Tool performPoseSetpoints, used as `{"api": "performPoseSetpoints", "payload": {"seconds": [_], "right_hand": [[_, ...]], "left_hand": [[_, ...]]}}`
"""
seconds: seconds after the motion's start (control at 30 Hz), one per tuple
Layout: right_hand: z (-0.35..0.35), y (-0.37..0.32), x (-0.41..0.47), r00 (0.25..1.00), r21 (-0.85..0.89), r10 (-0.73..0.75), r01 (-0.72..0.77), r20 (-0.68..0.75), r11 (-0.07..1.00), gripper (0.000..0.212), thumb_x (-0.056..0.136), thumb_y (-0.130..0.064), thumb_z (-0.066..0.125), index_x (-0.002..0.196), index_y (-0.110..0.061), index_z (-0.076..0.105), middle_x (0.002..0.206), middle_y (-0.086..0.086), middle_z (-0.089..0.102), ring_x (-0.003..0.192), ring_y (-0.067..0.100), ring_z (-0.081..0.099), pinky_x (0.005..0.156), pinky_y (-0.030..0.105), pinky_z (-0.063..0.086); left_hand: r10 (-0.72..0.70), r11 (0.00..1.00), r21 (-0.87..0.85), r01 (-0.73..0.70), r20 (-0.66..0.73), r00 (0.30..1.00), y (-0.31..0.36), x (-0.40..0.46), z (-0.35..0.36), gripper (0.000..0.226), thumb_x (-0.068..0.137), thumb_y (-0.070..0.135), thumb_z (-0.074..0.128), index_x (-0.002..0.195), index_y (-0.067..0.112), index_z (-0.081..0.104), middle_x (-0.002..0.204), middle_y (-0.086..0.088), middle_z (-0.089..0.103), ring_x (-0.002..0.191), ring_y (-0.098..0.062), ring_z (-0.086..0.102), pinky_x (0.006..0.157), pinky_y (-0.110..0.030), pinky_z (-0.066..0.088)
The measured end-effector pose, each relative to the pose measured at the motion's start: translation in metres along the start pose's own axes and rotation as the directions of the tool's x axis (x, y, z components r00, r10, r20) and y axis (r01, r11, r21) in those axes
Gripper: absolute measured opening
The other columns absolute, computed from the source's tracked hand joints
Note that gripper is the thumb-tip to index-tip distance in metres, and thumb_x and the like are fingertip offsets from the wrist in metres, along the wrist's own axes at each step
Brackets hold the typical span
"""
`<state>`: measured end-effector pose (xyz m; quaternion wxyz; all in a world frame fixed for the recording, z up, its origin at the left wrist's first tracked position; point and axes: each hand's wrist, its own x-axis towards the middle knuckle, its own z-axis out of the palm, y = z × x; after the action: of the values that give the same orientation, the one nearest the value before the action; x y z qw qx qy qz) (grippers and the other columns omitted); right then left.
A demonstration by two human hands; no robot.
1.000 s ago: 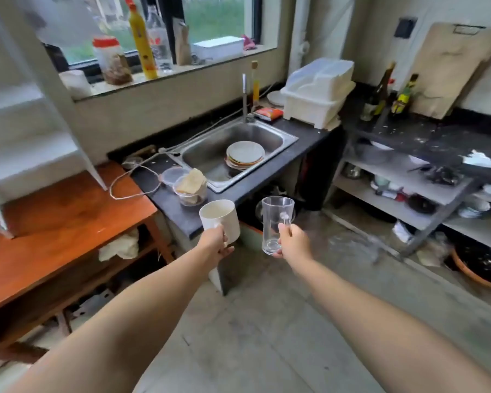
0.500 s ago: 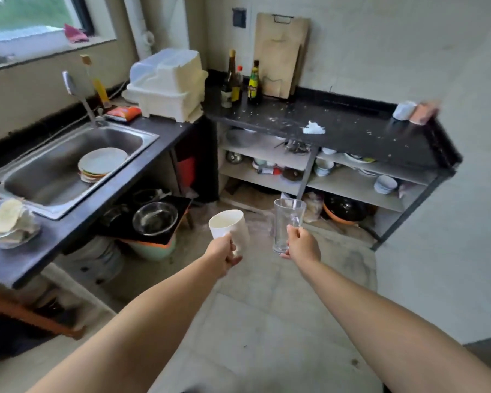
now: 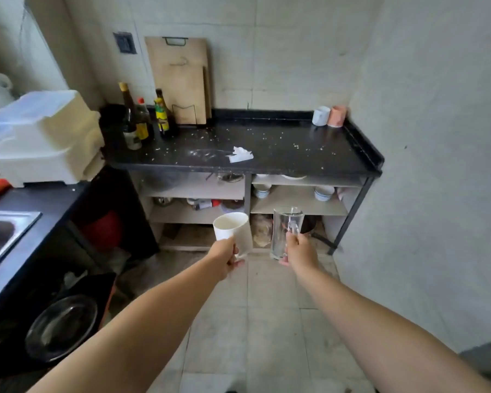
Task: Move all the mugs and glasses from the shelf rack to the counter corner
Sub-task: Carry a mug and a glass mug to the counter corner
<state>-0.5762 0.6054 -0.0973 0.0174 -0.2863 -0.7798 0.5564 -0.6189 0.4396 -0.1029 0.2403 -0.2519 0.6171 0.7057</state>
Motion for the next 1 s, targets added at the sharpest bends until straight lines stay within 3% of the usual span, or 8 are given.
{"api": "performPoseSetpoints", "payload": {"seconds": [0.13,0.3,0.37,0.5,0.63,0.7,0.87,1.0], "right_hand": [[-0.004,-0.031,0.062,0.997,0.004,0.016,-0.016,-0.07,1.0,0.032,0.099,-0.032,0.037,0.099,-0.007,0.057,0.084,0.011,0.056,0.067,0.025,0.059,0.079,0.048,0.059],[-0.016,-0.053,0.131,0.993,-0.012,0.01,-0.011,-0.117,1.0,0.026,0.099,-0.032,0.039,0.092,-0.011,0.053,0.086,0.01,0.055,0.064,0.02,0.059,0.058,0.032,0.058],[-0.02,-0.06,0.163,0.994,0.012,0.017,-0.015,-0.112,1.0,0.026,0.099,-0.032,0.039,0.091,-0.011,0.052,0.086,0.01,0.054,0.063,0.02,0.057,0.061,0.034,0.059],[-0.031,-0.079,0.241,0.993,-0.024,-0.017,0.015,-0.114,1.0,0.028,0.099,-0.034,0.039,0.089,-0.011,0.053,0.08,0.01,0.055,0.07,0.029,0.06,0.08,0.05,0.058],[-0.048,-0.104,0.324,0.996,-0.007,-0.033,0.033,-0.087,0.999,0.03,0.099,-0.033,0.041,0.074,-0.02,0.051,0.07,0.001,0.052,0.06,0.017,0.055,0.071,0.041,0.061],[-0.059,-0.119,0.365,0.997,0.001,-0.027,0.028,-0.065,1.0,0.029,0.1,-0.031,0.041,0.08,-0.014,0.053,0.072,0.001,0.051,0.058,0.014,0.055,0.063,0.034,0.06],[-0.071,-0.146,0.446,0.999,0.044,-0.013,0.015,-0.033,0.999,0.026,0.101,-0.029,0.041,0.092,-0.007,0.053,0.074,0.002,0.05,0.059,0.013,0.055,0.066,0.033,0.06],[-0.072,-0.159,0.504,0.999,0.074,0.011,-0.008,-0.038,0.997,0.024,0.1,-0.028,0.042,0.091,-0.01,0.054,0.074,0.002,0.052,0.06,0.013,0.057,0.065,0.033,0.061]], "left_hand": [[0.024,0.996,0.088,-0.029,0.055,0.998,0.059,0.048,0.032,0.025,0.096,0.016,0.041,0.072,0.012,0.044,0.062,-0.001,0.035,0.047,-0.011,0.025,0.047,-0.026,0.05],[0.012,0.996,0.085,-0.02,0.088,0.996,0.108,0.1,0.077,0.023,0.097,0.016,0.041,0.074,0.012,0.043,0.065,-0.002,0.035,0.05,-0.012,0.029,0.042,-0.024,0.05],[0.009,0.996,0.084,-0.017,0.092,0.996,0.122,0.126,0.097,0.024,0.097,0.018,0.043,0.074,0.012,0.043,0.065,-0.003,0.035,0.05,-0.012,0.028,0.041,-0.023,0.051],[0.017,0.998,0.063,-0.023,0.092,0.996,0.158,0.185,0.149,0.021,0.096,0.016,0.042,0.076,0.012,0.046,0.064,-0.002,0.038,0.049,-0.011,0.027,0.052,-0.03,0.051],[0.001,0.999,0.051,-0.005,0.077,0.997,0.198,0.24,0.198,0.019,0.095,0.016,0.044,0.078,0.012,0.049,0.064,-0.002,0.039,0.053,-0.011,0.032,0.05,-0.029,0.048],[0.001,1.0,0.027,-0.004,0.077,0.997,0.223,0.265,0.223,0.021,0.096,0.018,0.045,0.077,0.011,0.049,0.065,-0.002,0.039,0.054,-0.012,0.033,0.054,-0.03,0.051],[-0.009,1.0,0.027,0.008,0.063,0.998,0.267,0.319,0.267,0.02,0.096,0.017,0.044,0.078,0.009,0.049,0.064,-0.003,0.038,0.049,-0.01,0.029,0.077,-0.035,0.052],[-0.003,0.998,0.067,-0.002,0.069,0.998,0.295,0.366,0.294,0.019,0.094,0.016,0.042,0.077,0.009,0.048,0.064,-0.002,0.039,0.048,-0.011,0.028,0.076,-0.035,0.053]]}}
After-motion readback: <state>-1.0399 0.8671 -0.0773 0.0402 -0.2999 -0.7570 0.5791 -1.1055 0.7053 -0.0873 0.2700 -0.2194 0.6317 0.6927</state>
